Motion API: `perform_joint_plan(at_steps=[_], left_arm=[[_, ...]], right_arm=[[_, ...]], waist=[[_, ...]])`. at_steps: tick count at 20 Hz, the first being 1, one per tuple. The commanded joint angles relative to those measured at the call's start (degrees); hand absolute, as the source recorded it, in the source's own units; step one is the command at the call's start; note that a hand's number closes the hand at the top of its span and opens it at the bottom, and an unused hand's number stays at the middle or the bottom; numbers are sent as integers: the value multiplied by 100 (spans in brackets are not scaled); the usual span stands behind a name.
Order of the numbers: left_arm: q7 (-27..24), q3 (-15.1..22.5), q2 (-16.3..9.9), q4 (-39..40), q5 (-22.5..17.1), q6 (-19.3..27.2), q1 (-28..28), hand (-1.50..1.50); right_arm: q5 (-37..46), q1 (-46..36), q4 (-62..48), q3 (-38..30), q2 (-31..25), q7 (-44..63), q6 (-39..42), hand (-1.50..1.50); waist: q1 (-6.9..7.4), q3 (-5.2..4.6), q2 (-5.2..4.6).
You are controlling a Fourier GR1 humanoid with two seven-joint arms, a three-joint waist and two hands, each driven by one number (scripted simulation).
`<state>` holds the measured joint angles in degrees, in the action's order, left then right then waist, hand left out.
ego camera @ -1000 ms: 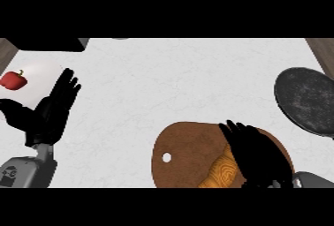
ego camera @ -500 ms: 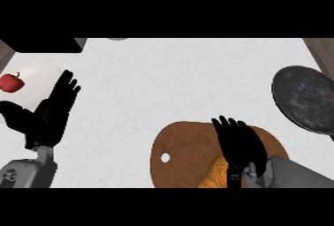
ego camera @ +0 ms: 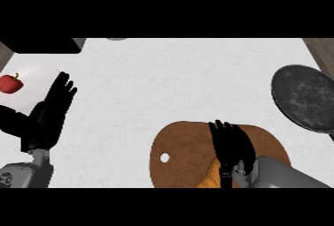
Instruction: Pick the croissant from the cutting board and place it in the pan
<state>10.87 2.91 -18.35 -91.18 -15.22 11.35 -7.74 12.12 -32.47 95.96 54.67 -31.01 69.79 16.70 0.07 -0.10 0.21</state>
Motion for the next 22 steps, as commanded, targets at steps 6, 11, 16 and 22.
perform_joint_plan(at_steps=[6,11,16,22], left_arm=[[24,-79,113,485,191,35,-502,0],[249,-91,79,-72,109,-10,-136,0],[193,-146,186,-83,180,-101,-31,0],[221,-149,336,201,310,-90,-383,0]], right_arm=[[648,369,-230,17,437,811,-15,-150],[426,376,-304,-296,618,990,398,-150],[1077,655,-605,-315,808,16,398,150],[1460,725,-883,-681,949,-524,454,150]], waist=[[-66,6,-22],[-11,5,-4],[5,9,-12],[-14,9,-20]])
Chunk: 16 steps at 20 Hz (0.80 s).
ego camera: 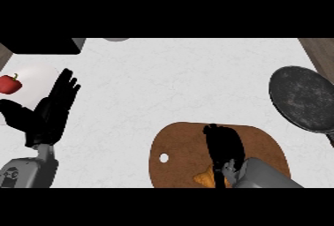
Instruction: Pick the croissant from the cutting board and place it in the pan
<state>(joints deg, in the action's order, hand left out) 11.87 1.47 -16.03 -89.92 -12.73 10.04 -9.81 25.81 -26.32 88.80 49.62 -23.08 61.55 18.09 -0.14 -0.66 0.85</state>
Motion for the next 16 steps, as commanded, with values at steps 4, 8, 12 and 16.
perform_joint_plan(at_steps=[4,8,12,16], left_arm=[[-22,-8,184,-72,179,58,22,0],[-196,-132,223,169,147,-91,22,0],[70,-150,155,-335,66,-88,219,0],[-141,-138,207,95,260,-39,79,0]], right_arm=[[565,293,-265,-265,353,112,130,150],[1304,595,85,-281,232,-296,-331,150],[967,950,1315,-645,-661,-1657,-446,150],[1569,815,1860,-895,-1231,-2093,-844,150]], waist=[[23,67,-82],[3,66,-84],[-32,71,-70],[-95,66,-71]])
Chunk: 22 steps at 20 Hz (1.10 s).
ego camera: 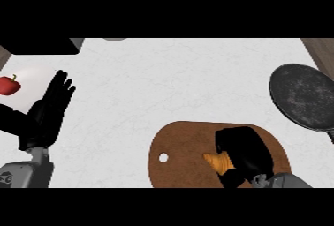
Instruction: Pick the croissant from the cutting board and place it in the pan
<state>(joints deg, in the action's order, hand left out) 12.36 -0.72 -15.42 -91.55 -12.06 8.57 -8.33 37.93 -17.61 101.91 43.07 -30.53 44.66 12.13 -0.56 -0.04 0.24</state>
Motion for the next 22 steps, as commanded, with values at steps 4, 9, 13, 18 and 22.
perform_joint_plan(at_steps=[4,9,13,18,22], left_arm=[[53,-28,11,-142,33,22,219,0],[-71,-206,-30,213,-70,-144,-57,0],[-3,-7,229,305,263,87,-287,0],[260,13,238,-115,213,13,-145,0],[-165,-164,213,248,226,-109,-20,0]], right_arm=[[982,36,1544,-542,-1041,-254,-533,150],[607,-423,2368,-1635,-1330,-192,-59,150],[426,250,2864,-2266,-1293,-159,219,150],[210,36,2006,-3174,-1005,-649,33,150],[72,161,1045,-4020,-1126,-1554,-460,150]], waist=[[-47,5,31],[-15,-1,-12],[-5,4,-18],[55,6,-25],[55,7,-39]])
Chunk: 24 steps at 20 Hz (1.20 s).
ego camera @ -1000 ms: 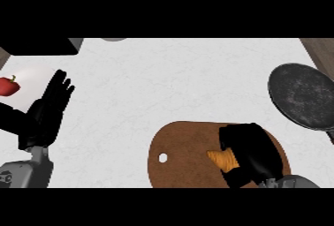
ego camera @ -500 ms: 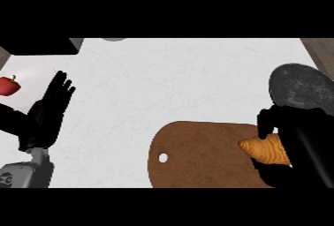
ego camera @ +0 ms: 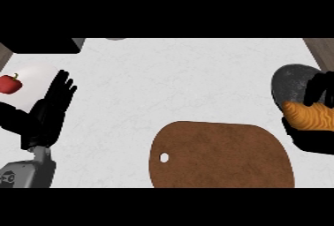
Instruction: Pick the croissant from the cutting board and place it in the pan
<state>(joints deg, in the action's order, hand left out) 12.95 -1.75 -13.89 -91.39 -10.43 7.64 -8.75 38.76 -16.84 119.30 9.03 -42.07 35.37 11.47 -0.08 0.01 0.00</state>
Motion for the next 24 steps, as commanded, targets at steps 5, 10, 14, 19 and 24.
perform_joint_plan(at_steps=[5,10,14,19,24], left_arm=[[310,194,257,-86,233,240,-216,0],[-186,13,171,138,87,-148,2,0],[124,135,317,135,341,140,-303,0],[-108,-11,176,253,164,-213,-165,0],[112,-192,98,288,37,-260,-454,0]], right_arm=[[-354,-21,-2068,-1391,-54,-1824,-674,150],[-516,-254,-3757,-1956,-73,-3189,-1183,150],[-447,-802,-5021,-2017,-135,-4090,-1255,150],[-270,-1225,-6747,-1882,367,-5265,-1952,150],[-46,-1883,-8464,-1993,328,-6243,-2280,150]], waist=[[18,4,-14],[66,3,-24],[72,3,-25],[143,7,-52],[191,10,-61]])
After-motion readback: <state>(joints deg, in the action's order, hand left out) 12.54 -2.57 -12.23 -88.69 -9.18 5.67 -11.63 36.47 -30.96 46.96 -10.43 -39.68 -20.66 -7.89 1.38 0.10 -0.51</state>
